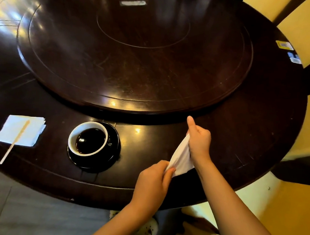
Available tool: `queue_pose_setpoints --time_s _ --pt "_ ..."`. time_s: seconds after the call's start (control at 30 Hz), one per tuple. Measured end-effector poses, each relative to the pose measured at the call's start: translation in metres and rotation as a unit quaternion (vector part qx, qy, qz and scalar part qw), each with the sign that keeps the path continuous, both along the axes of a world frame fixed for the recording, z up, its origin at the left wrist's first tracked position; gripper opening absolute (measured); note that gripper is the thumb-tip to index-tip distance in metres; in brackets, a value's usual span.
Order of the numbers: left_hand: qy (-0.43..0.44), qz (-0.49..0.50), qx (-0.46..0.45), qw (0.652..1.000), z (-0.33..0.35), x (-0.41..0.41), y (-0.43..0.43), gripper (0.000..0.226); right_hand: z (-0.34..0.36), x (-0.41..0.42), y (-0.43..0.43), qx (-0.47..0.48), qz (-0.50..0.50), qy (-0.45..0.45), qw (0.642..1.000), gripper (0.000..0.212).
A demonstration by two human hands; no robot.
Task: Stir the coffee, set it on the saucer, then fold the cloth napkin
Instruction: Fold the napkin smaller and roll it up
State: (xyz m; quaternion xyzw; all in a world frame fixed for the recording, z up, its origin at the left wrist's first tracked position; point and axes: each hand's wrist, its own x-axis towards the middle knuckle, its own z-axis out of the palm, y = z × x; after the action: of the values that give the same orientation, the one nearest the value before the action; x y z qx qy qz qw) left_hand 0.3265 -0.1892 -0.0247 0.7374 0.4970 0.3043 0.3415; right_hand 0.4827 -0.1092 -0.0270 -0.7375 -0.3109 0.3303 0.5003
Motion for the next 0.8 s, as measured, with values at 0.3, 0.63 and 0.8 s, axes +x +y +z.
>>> queue_pose_setpoints --time_s 0.3,0.63,0.8 --pt "-0.086 0.038 -0.065 0.993 0.017 -0.003 0.003 0.019 0.01 -0.006 0.015 -0.009 -0.054 0.076 0.996 0.057" --pt "0.033 0.069 -0.063 0.995 -0.014 -0.046 -0.016 0.04 0.01 -0.047 0.02 0.078 0.153 -0.1 0.98 0.06" --pt "0.075 0.081 -0.03 0.993 -0.014 -0.045 -0.007 0.041 0.008 -0.07 0.027 0.119 0.248 -0.078 0.958 0.069"
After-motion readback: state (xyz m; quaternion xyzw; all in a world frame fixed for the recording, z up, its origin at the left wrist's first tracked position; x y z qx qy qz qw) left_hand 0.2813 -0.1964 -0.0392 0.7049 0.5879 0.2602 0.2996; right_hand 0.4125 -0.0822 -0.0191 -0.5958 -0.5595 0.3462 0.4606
